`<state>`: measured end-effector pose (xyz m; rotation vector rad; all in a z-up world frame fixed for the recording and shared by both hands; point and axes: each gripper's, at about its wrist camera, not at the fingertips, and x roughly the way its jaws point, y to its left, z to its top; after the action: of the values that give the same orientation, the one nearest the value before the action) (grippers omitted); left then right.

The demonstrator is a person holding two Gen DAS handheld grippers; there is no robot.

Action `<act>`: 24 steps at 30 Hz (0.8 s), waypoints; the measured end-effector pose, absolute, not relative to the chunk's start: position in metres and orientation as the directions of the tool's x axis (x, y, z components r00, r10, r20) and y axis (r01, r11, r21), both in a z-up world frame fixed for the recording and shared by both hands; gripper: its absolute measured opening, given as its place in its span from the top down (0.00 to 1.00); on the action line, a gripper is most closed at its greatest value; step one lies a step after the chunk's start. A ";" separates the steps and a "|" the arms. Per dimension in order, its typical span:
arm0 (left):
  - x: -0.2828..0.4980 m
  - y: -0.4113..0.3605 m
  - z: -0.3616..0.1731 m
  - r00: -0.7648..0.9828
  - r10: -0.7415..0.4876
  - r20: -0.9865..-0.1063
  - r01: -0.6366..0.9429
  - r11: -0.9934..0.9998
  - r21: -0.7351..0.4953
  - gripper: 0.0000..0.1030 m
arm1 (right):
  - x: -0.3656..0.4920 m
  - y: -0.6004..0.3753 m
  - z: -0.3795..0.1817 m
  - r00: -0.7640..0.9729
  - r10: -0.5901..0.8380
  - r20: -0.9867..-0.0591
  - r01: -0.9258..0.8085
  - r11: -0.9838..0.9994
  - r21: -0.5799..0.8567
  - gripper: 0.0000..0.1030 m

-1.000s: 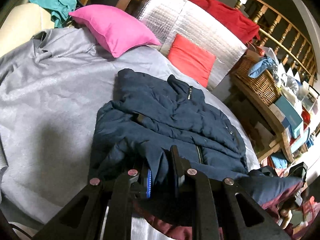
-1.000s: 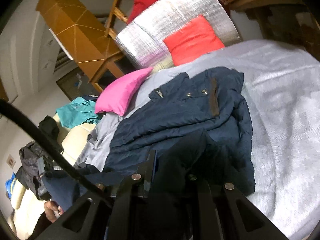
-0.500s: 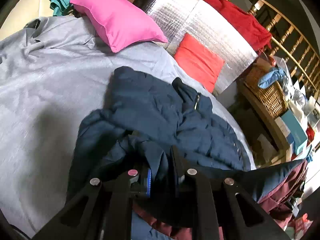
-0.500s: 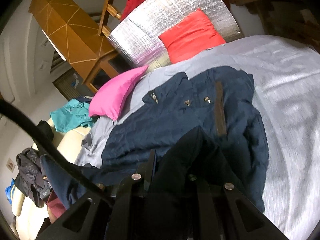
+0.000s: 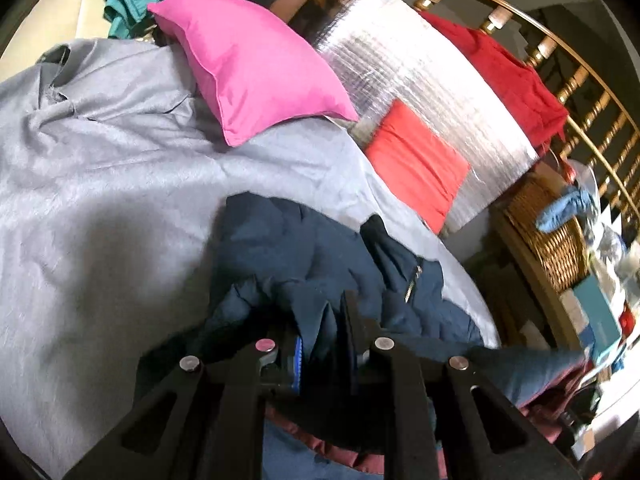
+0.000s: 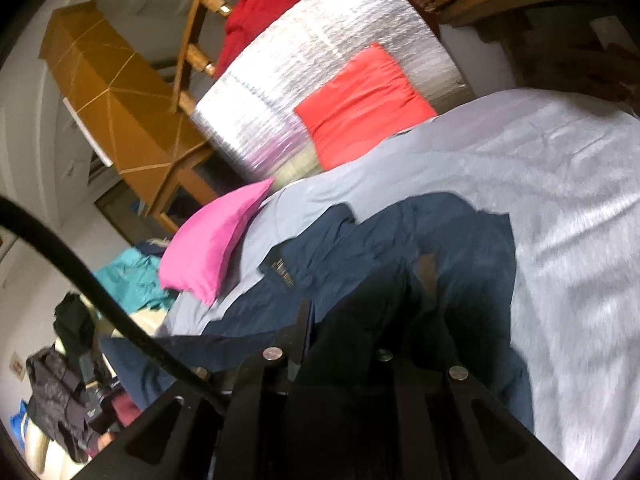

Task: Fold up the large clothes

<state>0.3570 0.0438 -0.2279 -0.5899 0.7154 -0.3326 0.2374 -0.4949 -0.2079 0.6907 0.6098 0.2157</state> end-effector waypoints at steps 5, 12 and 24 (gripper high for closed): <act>0.385 0.032 -0.223 0.715 -0.458 -0.527 0.095 0.812 -0.577 0.83 | 0.264 -0.498 -0.210 0.810 0.378 -0.448 0.000 0.765 0.644 0.87; 0.427 0.025 -0.217 0.722 -0.459 -0.518 0.085 0.801 -0.592 0.82 | 0.303 -0.518 -0.216 0.814 0.391 -0.430 0.026 0.714 0.699 0.85; 0.462 0.030 -0.220 0.659 -0.562 -0.500 0.008 0.671 -0.742 0.26 | 0.345 -0.555 -0.242 0.813 0.547 -0.199 0.004 0.337 0.942 0.26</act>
<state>0.4621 0.0304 -0.2203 -0.7796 0.7965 -0.3625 0.3453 -0.5551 -0.2422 1.1868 0.5426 0.3772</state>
